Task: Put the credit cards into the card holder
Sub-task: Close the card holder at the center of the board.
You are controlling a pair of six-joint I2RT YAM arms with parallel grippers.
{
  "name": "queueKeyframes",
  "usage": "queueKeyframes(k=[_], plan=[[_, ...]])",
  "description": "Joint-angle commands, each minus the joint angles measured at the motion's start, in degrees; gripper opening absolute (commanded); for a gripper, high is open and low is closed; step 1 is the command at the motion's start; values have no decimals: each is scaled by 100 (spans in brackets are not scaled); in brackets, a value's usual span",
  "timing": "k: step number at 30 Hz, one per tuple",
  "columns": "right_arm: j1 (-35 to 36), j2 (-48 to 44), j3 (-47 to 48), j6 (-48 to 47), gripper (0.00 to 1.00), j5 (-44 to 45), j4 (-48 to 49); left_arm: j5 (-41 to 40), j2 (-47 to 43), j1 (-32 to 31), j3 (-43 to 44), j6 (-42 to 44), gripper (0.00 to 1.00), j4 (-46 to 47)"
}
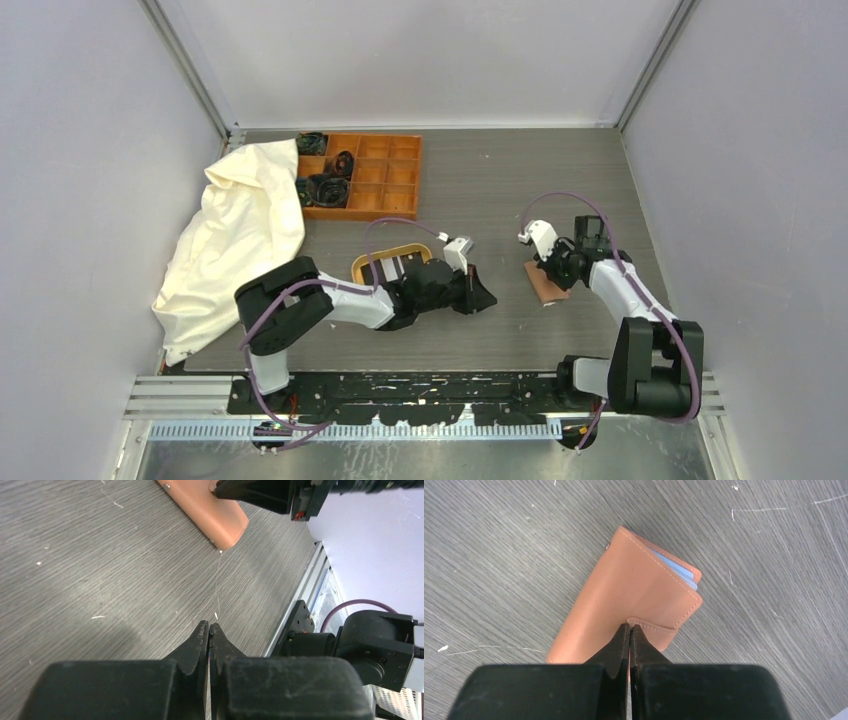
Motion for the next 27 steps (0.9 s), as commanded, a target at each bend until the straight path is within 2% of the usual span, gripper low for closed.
queueKeyframes(k=[1, 8, 19, 27], plan=[[442, 919, -239, 420, 0, 907, -1007, -196, -444, -40, -167, 28, 2, 462], [584, 1226, -25, 534, 0, 942, -1157, -192, -559, -34, -247, 59, 2, 428], [-189, 350, -283, 66, 0, 389, -1387, -58, -554, -44, -116, 104, 2, 344], [-734, 644, 432, -158, 1, -611, -2040, 154, -279, -53, 129, 361, 2, 275]])
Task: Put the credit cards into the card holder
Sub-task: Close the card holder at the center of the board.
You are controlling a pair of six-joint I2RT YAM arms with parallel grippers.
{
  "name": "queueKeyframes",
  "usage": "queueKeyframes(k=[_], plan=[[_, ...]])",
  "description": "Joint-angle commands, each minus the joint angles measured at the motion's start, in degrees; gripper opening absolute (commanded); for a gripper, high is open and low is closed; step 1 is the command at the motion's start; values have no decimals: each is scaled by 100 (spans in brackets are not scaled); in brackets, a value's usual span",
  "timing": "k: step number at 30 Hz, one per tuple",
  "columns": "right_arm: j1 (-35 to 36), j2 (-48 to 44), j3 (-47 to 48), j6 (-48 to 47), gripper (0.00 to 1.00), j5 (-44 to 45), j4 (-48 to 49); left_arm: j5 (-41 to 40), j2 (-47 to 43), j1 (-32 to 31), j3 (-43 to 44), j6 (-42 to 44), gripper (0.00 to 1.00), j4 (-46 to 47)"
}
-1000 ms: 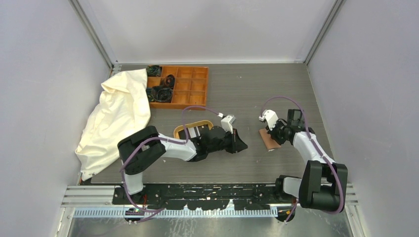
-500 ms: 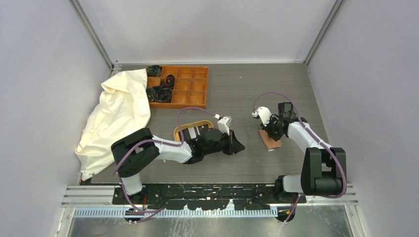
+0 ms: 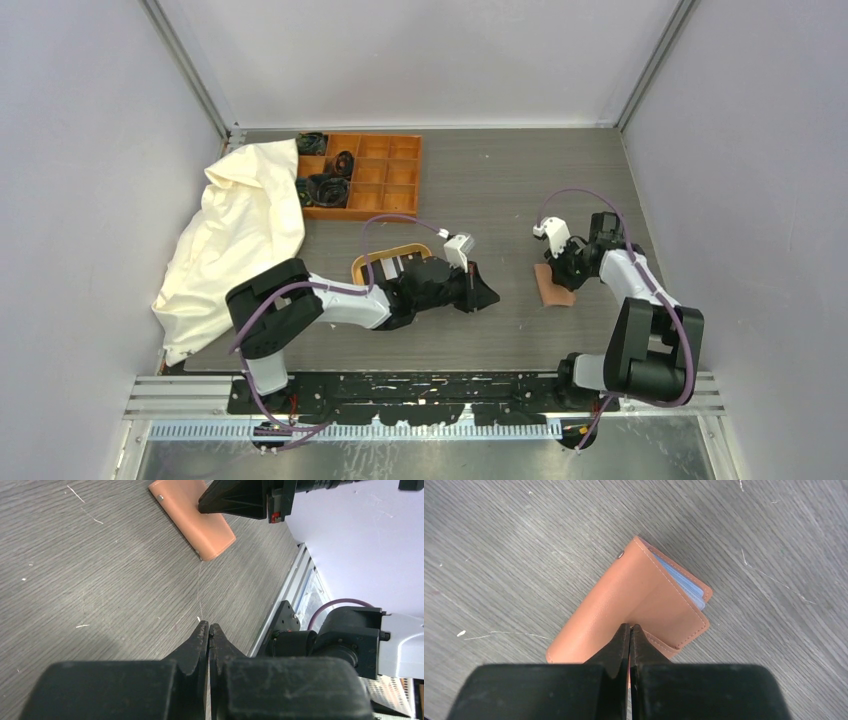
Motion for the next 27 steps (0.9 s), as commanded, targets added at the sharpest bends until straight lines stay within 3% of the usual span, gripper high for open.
queueKeyframes(k=[1, 10, 20, 24, 27], plan=[[-159, 346, 155, -179, 1, -327, -1588, 117, 69, -17, 271, 395, 2, 199], [114, 1180, 1805, -553, 0, -1409, -2559, 9, -304, 140, 0, 1570, 8, 233], [1735, 1714, 2684, 129, 1, -1236, -1483, 615, -777, 851, -942, 2581, 11, 1139], [2042, 2281, 3595, 131, 1, -1410, -1508, 832, -878, 1102, -1154, 3044, 12, 1214], [2115, 2475, 3777, 429, 0, -1592, -1271, 1109, -783, 1189, -1270, 3432, 12, 1449]])
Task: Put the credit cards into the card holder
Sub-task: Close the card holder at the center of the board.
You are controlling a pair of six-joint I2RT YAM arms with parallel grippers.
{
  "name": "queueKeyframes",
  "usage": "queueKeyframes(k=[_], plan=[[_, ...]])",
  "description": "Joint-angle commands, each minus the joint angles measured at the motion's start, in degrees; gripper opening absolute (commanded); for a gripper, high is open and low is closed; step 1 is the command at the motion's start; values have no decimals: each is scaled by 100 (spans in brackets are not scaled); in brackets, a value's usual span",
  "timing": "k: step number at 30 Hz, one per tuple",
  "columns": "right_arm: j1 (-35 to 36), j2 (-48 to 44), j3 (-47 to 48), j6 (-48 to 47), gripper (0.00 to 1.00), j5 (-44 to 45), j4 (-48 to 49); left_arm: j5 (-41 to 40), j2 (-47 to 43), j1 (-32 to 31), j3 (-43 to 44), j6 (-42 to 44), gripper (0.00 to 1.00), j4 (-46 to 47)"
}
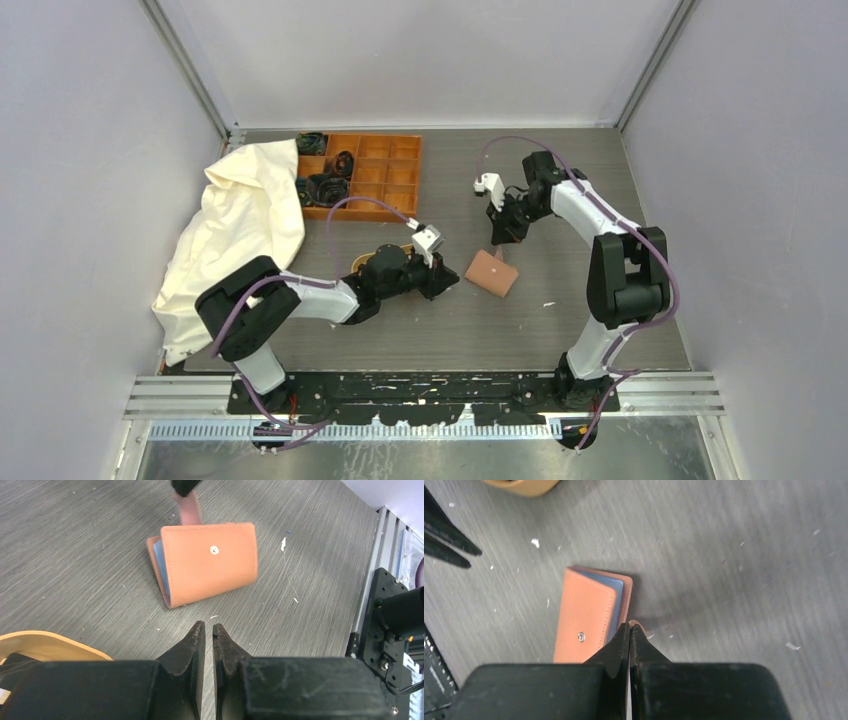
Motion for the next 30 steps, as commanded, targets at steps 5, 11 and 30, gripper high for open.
queueKeyframes(k=[5, 11, 30], plan=[[67, -20, -200, 1013, 1, -244, 1243, 879, 579, 116, -132, 1195, 12, 1913], [52, 174, -418, 1955, 1, -97, 1348, 1233, 1547, 101, 201, 1415, 11, 3022], [-757, -1252, -593, -361, 99, -1379, 719, 2446, 947, 98, 827, 4525, 62, 318]])
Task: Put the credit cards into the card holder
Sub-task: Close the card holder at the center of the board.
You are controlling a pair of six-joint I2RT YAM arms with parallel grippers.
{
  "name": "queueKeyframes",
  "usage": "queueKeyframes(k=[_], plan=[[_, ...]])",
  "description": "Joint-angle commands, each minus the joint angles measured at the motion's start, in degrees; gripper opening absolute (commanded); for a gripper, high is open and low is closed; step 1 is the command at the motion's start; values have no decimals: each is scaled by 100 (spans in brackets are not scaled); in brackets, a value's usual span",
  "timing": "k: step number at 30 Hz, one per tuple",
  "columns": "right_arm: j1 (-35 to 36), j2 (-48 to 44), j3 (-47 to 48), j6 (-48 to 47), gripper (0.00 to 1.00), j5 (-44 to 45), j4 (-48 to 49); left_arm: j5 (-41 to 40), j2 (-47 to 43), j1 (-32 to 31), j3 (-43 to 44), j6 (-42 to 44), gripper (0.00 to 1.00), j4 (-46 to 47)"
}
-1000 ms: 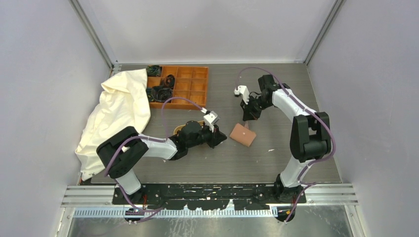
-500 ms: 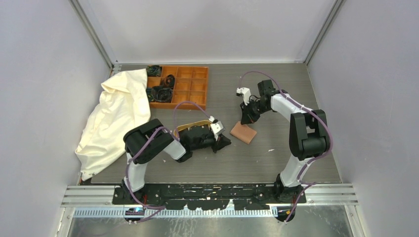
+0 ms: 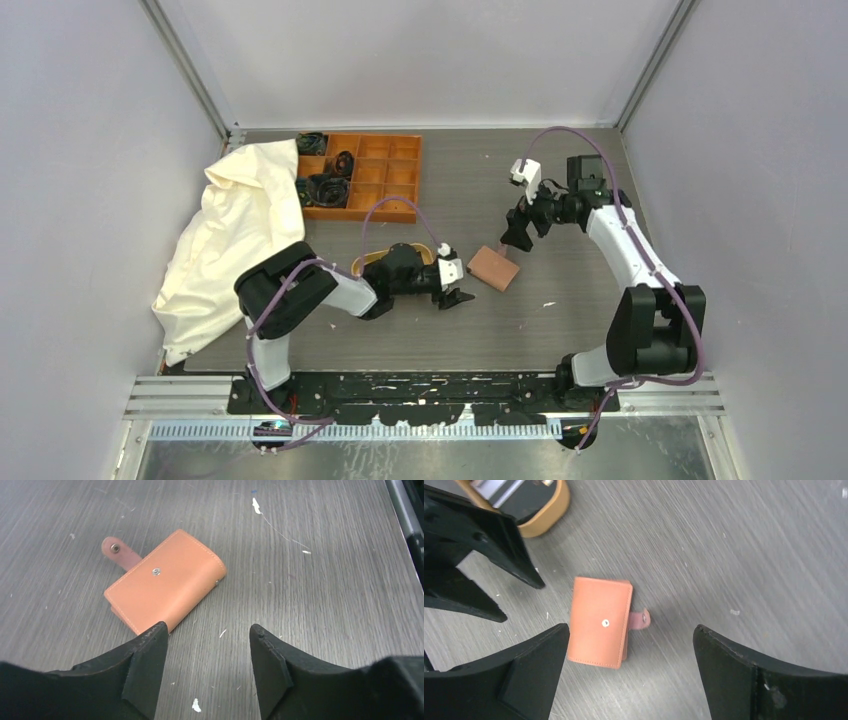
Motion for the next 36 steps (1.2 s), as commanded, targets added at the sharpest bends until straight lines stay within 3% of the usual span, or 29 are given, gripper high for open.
queueKeyframes(k=[1, 4, 7, 10, 13, 21, 27, 36], plan=[[45, 554, 701, -1512, 94, -907, -1199, 858, -374, 0, 657, 1628, 61, -1491], [29, 1618, 1713, -1845, 74, -1037, -2668, 1137, -349, 9, 962, 2197, 61, -2400], [-193, 2330, 2359, -1695, 67, -1057, -3434, 1332, -244, 22, 1402, 2460, 60, -3196], [-218, 2662, 2569, -405, 68, -574, -2974, 1433, -55, 33, 1689, 2447, 57, -3493], [-218, 2850, 2733, 48, 69, -313, -2846, 1480, 106, 44, 1646, 2321, 57, -3196], [-184, 3311, 2888, 344, 63, -76, -2736, 1714, 237, 140, 1799, 2022, 54, -3174], [-98, 3488, 2981, 390, 57, 161, -2650, 1999, 382, 200, 2200, 1502, 52, -3717], [-51, 3757, 3162, 341, 36, 146, -2730, 2108, 674, 296, 2367, 1091, 52, -3638]])
